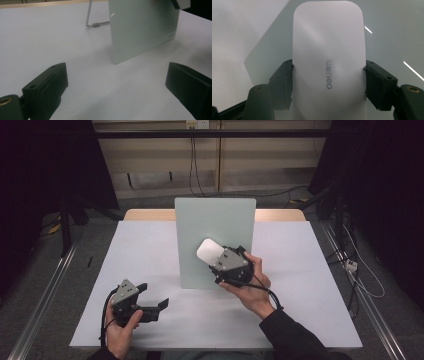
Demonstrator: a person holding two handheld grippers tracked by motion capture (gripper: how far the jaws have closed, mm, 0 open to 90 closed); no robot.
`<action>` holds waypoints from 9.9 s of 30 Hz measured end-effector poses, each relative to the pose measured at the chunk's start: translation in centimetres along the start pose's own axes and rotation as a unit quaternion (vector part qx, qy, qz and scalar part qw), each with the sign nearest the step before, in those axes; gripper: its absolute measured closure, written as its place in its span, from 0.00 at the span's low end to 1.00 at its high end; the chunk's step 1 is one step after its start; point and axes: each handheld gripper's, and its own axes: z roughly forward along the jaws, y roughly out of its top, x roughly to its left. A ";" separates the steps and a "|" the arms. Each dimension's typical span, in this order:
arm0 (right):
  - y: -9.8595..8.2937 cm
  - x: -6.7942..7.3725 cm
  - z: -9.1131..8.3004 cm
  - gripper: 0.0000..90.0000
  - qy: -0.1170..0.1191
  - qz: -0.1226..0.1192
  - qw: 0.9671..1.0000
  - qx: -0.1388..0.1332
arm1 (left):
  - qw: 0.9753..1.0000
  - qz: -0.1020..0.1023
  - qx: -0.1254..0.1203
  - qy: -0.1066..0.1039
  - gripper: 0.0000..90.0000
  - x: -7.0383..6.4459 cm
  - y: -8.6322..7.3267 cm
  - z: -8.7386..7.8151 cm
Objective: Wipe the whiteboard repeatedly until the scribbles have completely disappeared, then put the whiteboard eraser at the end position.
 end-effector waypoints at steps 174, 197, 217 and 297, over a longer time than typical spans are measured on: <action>-5.4 2.0 -2.1 0.35 0.203 0.047 0.977 0.051 | 1.000 0.006 0.002 -0.004 0.05 -0.3 0.0 0.1; -5.9 3.2 0.2 0.35 0.277 0.007 0.955 0.104 | 1.000 0.007 0.006 -0.005 0.05 -0.3 0.0 0.3; -6.2 3.9 1.5 0.35 0.288 0.006 0.951 0.111 | 1.000 0.005 0.005 -0.006 0.05 -0.3 0.0 0.2; -6.9 2.9 -1.0 0.09 0.183 0.144 0.971 0.049 | 1.000 0.005 0.006 0.003 0.05 -0.4 0.0 0.2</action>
